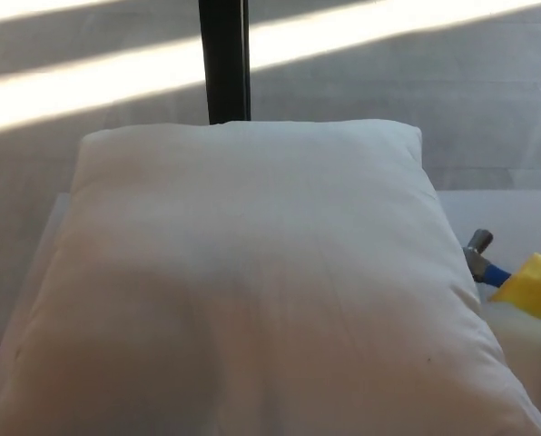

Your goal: A hammer is kept on the right hand side and a pillow is kept on the left hand side on the desk infront of the robot and the robot uses its right hand to pick up the hammer and makes a downward swinging motion to hit the pillow

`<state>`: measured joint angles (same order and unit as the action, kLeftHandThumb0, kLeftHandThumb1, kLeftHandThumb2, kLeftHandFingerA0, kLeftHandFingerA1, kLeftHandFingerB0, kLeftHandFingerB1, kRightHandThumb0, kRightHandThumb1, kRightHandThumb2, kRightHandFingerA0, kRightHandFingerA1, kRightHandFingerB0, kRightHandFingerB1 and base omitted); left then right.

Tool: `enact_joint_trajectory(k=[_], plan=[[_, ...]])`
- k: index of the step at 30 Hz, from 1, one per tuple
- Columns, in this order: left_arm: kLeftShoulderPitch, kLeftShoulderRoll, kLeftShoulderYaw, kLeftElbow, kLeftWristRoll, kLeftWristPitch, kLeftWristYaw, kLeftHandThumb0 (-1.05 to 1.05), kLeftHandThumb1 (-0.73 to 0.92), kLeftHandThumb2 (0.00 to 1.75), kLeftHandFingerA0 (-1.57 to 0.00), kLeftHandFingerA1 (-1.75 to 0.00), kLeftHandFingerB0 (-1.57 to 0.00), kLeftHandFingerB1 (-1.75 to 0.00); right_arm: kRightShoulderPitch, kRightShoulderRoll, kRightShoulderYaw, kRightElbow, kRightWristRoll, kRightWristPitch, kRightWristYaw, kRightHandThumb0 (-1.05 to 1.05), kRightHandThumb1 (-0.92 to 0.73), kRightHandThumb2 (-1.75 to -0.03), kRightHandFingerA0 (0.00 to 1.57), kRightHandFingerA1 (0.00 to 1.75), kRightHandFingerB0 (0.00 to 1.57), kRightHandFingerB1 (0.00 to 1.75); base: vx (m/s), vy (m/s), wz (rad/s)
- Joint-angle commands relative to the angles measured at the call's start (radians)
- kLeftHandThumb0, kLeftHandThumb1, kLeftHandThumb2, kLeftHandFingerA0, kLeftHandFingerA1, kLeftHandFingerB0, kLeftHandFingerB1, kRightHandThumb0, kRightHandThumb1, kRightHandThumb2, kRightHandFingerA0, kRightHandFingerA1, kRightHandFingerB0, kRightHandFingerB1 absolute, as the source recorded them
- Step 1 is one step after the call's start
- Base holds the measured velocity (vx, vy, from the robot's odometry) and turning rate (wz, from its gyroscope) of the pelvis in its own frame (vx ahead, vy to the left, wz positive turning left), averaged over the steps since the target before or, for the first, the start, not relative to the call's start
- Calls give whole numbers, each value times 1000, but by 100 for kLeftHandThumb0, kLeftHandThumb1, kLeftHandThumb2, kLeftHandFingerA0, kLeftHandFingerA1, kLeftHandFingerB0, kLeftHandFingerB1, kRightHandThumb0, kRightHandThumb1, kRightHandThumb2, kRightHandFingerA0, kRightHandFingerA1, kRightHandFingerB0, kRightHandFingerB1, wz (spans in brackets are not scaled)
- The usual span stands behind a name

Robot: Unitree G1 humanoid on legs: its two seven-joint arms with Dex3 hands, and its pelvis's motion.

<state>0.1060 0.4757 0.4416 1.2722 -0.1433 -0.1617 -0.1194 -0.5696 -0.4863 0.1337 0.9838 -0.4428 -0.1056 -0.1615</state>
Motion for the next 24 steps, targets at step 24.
enact_joint_trajectory(k=[24], plan=[[51,-1,17,-4,-20,-12,7,-65,80,63,-55,-59,-55,-46,-288,347,-509,-326,595,589,304,-22,-57,-124,105,175,79,155,0,0,0]])
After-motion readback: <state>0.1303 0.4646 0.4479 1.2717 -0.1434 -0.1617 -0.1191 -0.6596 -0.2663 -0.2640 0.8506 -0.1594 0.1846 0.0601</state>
